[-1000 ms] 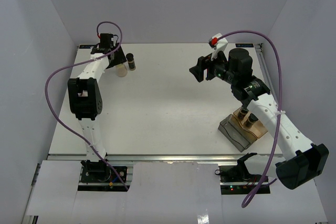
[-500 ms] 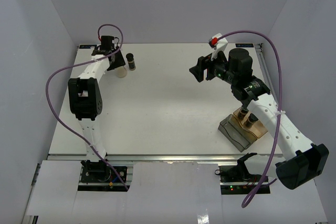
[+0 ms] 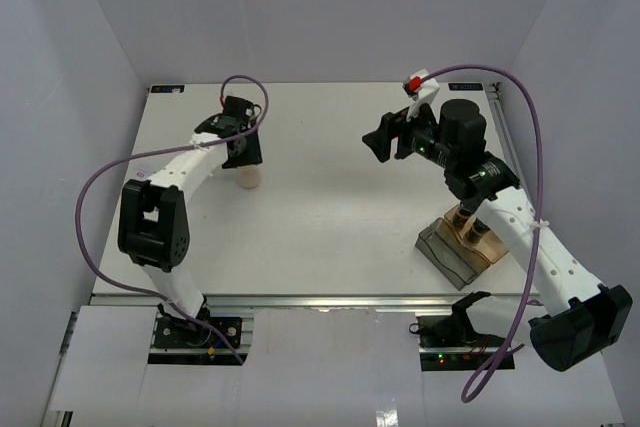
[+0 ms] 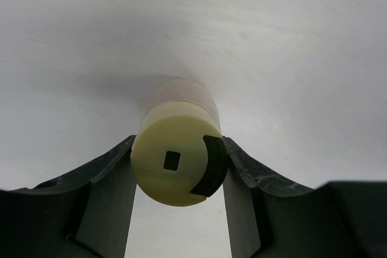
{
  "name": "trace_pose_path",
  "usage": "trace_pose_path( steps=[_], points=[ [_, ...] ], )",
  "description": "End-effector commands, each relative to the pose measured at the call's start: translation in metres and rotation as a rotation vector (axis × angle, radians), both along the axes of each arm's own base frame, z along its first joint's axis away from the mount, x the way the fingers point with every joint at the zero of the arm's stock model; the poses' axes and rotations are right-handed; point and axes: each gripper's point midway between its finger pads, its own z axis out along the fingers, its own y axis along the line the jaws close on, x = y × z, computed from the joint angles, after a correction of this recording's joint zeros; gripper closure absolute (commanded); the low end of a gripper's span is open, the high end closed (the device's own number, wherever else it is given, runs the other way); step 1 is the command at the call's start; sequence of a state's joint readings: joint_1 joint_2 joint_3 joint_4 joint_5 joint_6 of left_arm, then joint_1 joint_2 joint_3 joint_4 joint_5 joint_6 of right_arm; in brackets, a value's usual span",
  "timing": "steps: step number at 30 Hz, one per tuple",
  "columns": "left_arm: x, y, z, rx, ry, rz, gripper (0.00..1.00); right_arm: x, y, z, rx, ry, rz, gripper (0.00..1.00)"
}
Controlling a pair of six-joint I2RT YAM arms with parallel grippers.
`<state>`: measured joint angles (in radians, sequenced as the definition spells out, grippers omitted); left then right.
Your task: Organize the condiment bottles
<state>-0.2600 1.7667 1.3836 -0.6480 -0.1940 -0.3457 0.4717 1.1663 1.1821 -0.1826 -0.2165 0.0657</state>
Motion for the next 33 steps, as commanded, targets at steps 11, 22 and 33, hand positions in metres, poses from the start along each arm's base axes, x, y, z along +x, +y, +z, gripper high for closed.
trace_pose_path(
  steps=[11,22,33],
  points=[
    [-0.118,-0.180,0.037,-0.075,-0.122,-0.356,1.00,-0.042,-0.036,-0.038,-0.003,0.064,-0.098,0.27],
    [-0.141,-0.219,0.014,-0.044,-0.121,-0.407,0.93,-0.054,-0.056,-0.040,0.022,0.053,-0.183,0.26],
    [-0.154,-0.227,-0.003,-0.074,-0.096,-0.408,0.49,-0.053,-0.064,-0.040,-0.001,0.044,-0.217,0.26]
  ],
)
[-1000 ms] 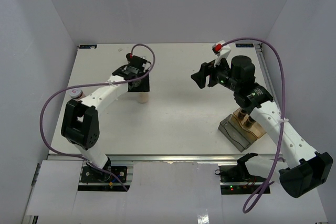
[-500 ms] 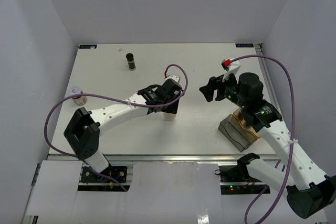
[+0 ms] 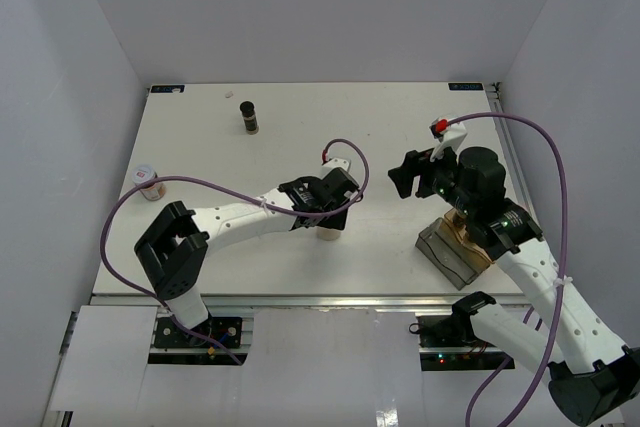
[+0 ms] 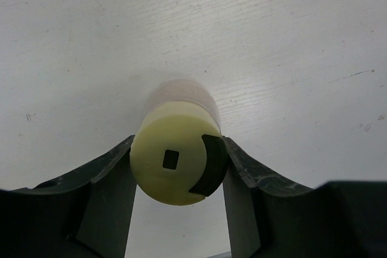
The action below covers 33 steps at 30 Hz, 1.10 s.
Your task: Organize the condiment bottles
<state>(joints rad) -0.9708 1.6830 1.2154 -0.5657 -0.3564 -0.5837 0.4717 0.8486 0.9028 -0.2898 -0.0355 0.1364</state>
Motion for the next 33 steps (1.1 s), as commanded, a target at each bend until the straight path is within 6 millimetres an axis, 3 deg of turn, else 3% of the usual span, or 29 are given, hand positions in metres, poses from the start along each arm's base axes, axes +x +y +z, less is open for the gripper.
trace_pose_path(
  steps=[1,4,6,12,16,19,20,24,27,33],
  points=[
    [0.003,-0.009,0.011,-0.057,-0.028,0.021,0.43,0.000,-0.006,0.014,0.013,-0.044,-0.027,0.26],
    [0.003,-0.011,0.017,-0.071,-0.026,0.019,0.25,-0.001,-0.006,0.017,0.018,-0.050,-0.028,0.26],
    [0.003,-0.013,0.023,-0.079,-0.024,0.016,0.02,0.000,-0.006,0.017,0.016,-0.047,-0.028,0.26],
    [0.005,-0.012,0.060,-0.109,-0.050,0.032,0.02,0.002,0.000,0.022,0.017,-0.037,-0.007,0.26],
    [0.018,-0.004,0.110,-0.168,-0.110,0.060,0.02,0.002,0.012,0.019,0.022,-0.003,0.055,0.26],
    [0.037,0.030,0.136,-0.251,-0.120,0.116,0.02,0.000,0.024,0.017,0.025,0.028,0.120,0.26],
    [0.041,0.040,0.137,-0.279,-0.104,0.124,0.02,0.001,0.028,0.014,0.025,0.043,0.134,0.26],
    [0.070,0.120,0.132,-0.314,-0.105,0.287,0.02,-0.004,0.050,0.002,0.053,0.105,0.237,0.26],
    [0.073,0.165,0.124,-0.331,-0.116,0.375,0.02,-0.011,0.072,-0.013,0.044,0.149,0.310,0.26],
    [0.057,0.200,0.110,-0.373,-0.131,0.422,0.02,-0.025,0.116,-0.051,-0.043,0.223,0.395,0.23]
  ],
)
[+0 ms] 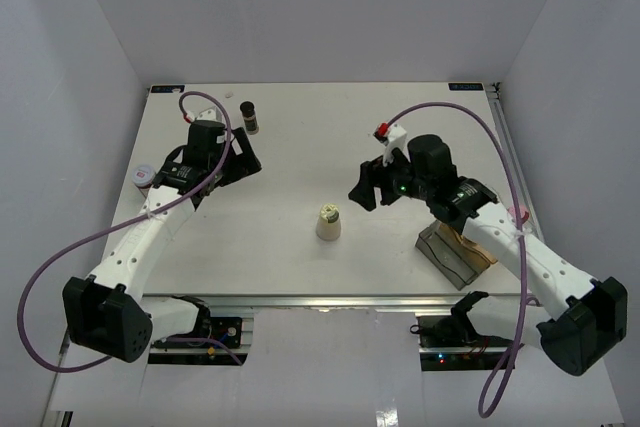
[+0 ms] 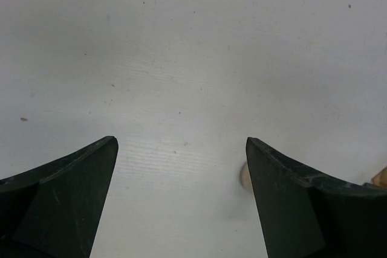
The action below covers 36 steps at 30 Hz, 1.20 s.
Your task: Organize the condiment bottles
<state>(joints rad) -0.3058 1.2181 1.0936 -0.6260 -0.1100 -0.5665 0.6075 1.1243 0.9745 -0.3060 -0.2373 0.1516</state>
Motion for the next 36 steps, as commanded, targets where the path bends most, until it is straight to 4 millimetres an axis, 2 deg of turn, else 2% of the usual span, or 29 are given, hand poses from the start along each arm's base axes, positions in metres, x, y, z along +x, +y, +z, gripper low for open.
trace_pose_path(
  steps=[1,8,14,21,29,36],
  points=[
    [-0.015,0.000,-0.001,-0.055,-0.030,-0.059,0.02,-0.012,0.043,-0.004,-0.009,-0.003,0.103,0.22],
    [-0.020,0.006,-0.009,-0.039,-0.022,-0.061,0.02,-0.013,0.071,-0.042,-0.165,0.048,0.113,0.20],
    [-0.026,0.004,-0.009,-0.054,-0.026,-0.088,0.02,-0.003,0.074,-0.073,-0.262,0.069,0.075,0.15],
    [-0.027,0.008,-0.009,-0.044,-0.033,-0.086,0.02,0.005,0.069,-0.091,-0.350,0.055,0.024,0.14],
    [-0.027,0.009,-0.012,-0.041,-0.026,-0.091,0.02,0.007,0.079,-0.106,-0.359,0.056,0.060,0.15],
    [-0.026,0.010,-0.011,-0.036,-0.030,-0.093,0.02,0.013,0.083,-0.109,-0.361,0.042,0.051,0.26]
  ],
)
